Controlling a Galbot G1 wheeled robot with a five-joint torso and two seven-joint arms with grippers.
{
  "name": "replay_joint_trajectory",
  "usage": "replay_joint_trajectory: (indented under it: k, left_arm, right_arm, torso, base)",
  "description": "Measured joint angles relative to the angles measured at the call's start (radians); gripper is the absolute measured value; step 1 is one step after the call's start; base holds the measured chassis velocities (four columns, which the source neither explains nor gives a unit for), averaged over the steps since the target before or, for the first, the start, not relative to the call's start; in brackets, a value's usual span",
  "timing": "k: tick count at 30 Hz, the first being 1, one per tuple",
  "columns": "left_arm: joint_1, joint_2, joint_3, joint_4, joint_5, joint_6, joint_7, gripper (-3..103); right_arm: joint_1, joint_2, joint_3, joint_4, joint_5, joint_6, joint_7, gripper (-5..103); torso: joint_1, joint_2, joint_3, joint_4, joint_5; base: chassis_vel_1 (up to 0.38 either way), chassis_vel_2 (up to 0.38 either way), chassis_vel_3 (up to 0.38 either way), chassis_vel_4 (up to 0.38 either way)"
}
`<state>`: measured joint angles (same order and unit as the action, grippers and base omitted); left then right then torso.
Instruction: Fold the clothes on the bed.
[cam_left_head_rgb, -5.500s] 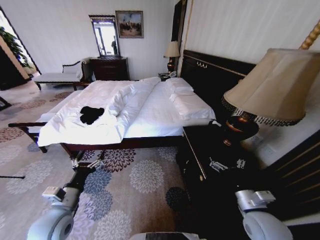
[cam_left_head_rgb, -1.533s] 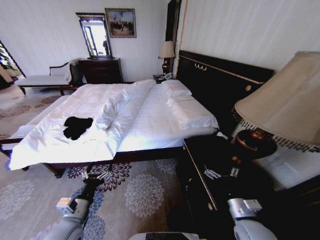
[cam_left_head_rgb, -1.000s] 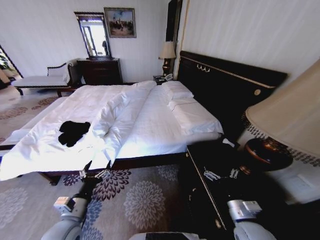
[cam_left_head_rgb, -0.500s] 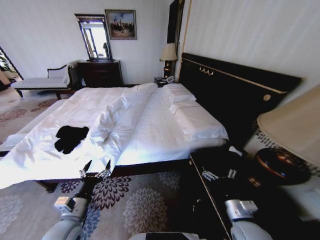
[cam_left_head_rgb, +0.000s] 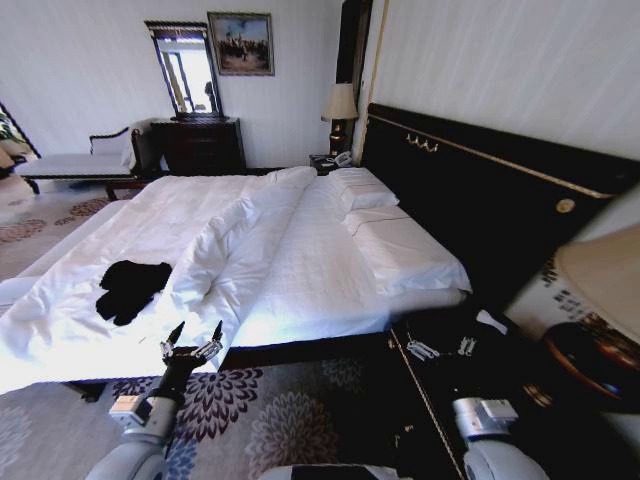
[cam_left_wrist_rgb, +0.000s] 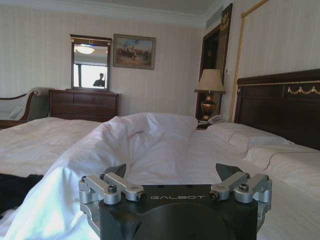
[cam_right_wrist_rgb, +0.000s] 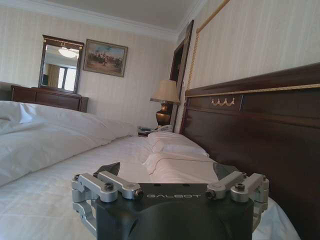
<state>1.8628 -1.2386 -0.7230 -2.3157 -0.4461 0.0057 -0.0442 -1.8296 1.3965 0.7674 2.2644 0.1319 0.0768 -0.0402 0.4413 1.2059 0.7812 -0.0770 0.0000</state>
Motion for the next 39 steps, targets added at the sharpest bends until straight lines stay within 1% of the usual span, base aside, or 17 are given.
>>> replay_joint_trajectory:
  k: [21, 26, 30, 39]
  left_arm:
    - [0.0, 0.002, -0.005, 0.003, -0.004, -0.003, 0.0, 100]
    - [0.006, -0.008, -0.006, -0.005, -0.012, -0.005, -0.001, 100]
    - [0.006, -0.008, -0.006, -0.005, -0.013, -0.008, -0.005, 100]
    - [0.0, 0.002, -0.004, -0.006, -0.012, 0.004, -0.021, 100]
  right_arm:
    - [0.01, -0.002, 0.001, -0.006, -0.002, -0.011, 0.0, 100]
    - [0.01, -0.003, 0.001, -0.006, -0.002, -0.013, 0.001, 100]
    - [0.009, -0.004, 0.0, -0.006, 0.0, -0.013, 0.003, 100]
    - [0.012, 0.0, -0.011, -0.006, 0.005, -0.014, 0.003, 100]
  torso:
    - [0.0, 0.0, 0.0, -0.0001, 0.0]
    - [0.0, 0.0, 0.0, 0.0, 0.0]
    - [0.0, 0.0, 0.0, 0.0, -0.0001]
    - [0.0, 0.0, 0.0, -0.0001, -0.0001]
  base:
    - [-0.134, 0.137, 0.129, -0.134]
    - [-0.118, 0.149, 0.132, -0.138]
    - [-0.084, 0.132, 0.084, -0.143]
    - [-0.033, 0.124, 0.029, -0.121]
